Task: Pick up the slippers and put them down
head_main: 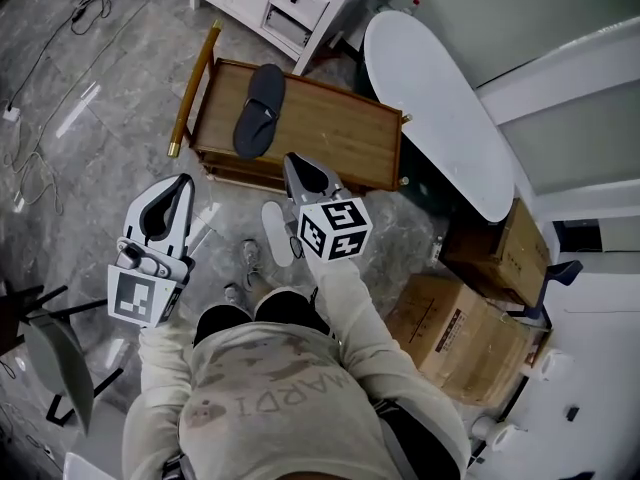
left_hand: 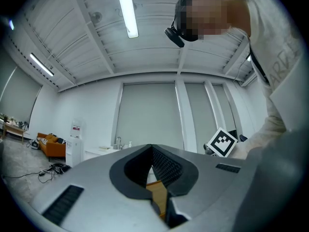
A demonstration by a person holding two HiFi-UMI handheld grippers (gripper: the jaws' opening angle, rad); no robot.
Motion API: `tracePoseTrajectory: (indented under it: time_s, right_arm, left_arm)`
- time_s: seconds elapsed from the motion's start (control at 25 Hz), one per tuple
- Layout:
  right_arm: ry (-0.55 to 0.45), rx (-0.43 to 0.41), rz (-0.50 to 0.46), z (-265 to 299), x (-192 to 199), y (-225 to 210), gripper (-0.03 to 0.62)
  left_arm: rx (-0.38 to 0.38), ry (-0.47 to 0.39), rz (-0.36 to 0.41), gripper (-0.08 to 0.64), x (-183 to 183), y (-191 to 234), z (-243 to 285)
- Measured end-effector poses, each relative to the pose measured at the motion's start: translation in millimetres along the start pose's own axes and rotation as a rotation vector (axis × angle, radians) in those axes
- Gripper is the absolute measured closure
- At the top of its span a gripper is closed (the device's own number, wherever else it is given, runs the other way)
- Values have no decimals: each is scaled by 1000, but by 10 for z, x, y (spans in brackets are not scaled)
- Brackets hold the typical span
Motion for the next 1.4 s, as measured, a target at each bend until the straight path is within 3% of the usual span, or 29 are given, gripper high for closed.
tracePoseTrajectory:
  time_s: [0.64,1.4]
  right_arm:
    - [231,-42,83,1226,353,-711,457]
    - [445,28,216,2164,1012,-1219,388]
  left_arm:
    - [-69,65,-12,557,268,250,571]
    - [-129,98,-25,557,479,469,798]
Point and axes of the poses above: the fingertips, and each gripper's own axes: z forward along the fingers, y to its left, x out of its underside, the point moved 9 cm from there along -z, backward along the fingers
